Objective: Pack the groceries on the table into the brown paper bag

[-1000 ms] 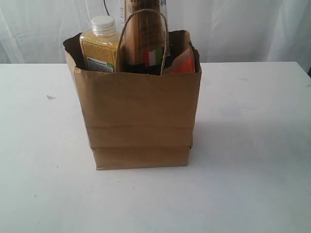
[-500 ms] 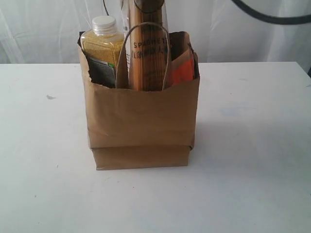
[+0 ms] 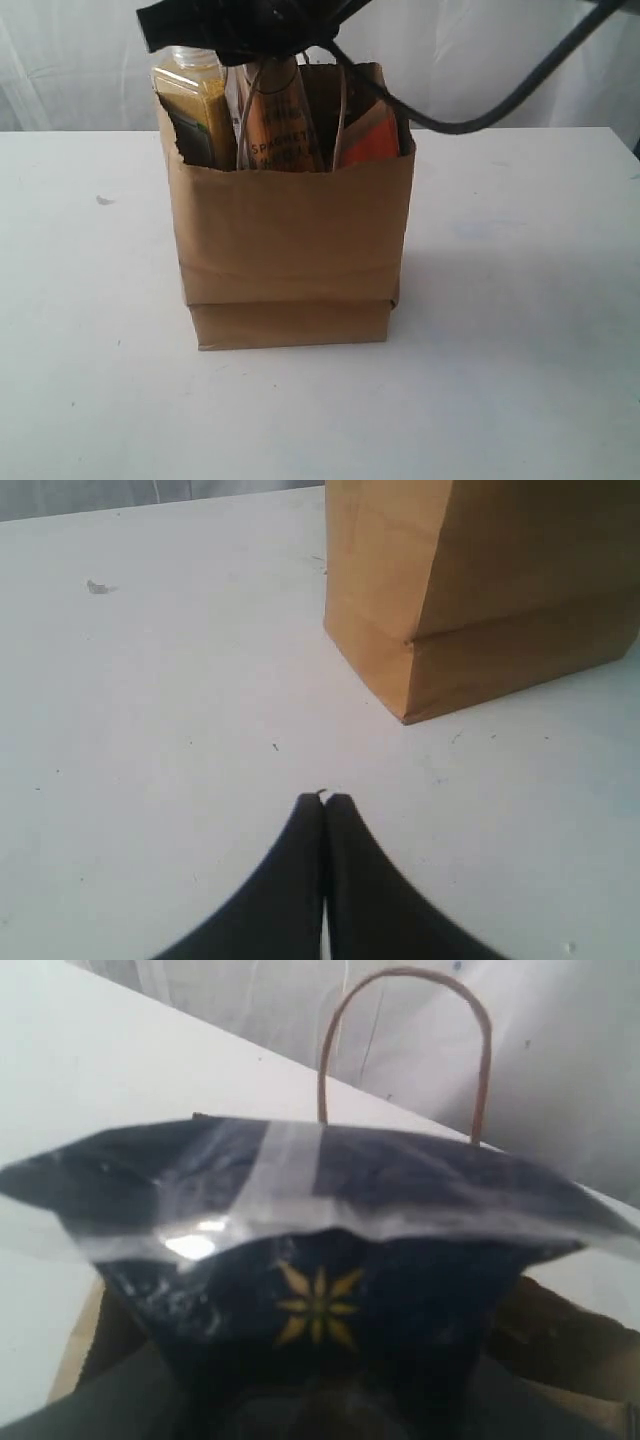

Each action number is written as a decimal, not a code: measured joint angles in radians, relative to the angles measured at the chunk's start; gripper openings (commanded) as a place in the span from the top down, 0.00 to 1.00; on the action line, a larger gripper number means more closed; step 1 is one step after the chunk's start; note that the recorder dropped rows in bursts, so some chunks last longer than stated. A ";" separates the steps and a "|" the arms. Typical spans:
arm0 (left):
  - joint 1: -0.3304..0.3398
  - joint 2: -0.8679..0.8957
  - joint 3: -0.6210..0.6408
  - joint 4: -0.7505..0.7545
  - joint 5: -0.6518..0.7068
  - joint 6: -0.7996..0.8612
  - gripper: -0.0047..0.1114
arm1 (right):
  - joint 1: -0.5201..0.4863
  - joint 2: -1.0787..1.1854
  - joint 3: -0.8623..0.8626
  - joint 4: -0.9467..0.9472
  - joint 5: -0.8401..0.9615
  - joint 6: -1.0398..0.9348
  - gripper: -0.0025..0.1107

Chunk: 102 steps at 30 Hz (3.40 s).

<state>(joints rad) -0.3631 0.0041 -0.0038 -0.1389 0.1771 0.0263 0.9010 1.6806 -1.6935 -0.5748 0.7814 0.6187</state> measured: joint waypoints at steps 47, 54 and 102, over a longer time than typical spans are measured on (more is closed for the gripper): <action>0.000 0.000 0.000 0.000 0.000 0.000 0.96 | 0.000 -0.061 0.036 -0.004 0.139 -0.135 0.33; 0.000 0.000 0.000 0.000 0.000 0.000 0.96 | 0.000 -0.157 0.036 -0.004 0.137 -0.159 0.33; 0.000 0.000 0.000 0.000 0.000 0.000 0.96 | 0.109 -1.066 0.911 0.267 -0.004 -0.133 0.98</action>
<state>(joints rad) -0.3631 0.0041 -0.0038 -0.1389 0.1771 0.0263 1.0103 0.6143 -0.7826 -0.3074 0.7770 0.4861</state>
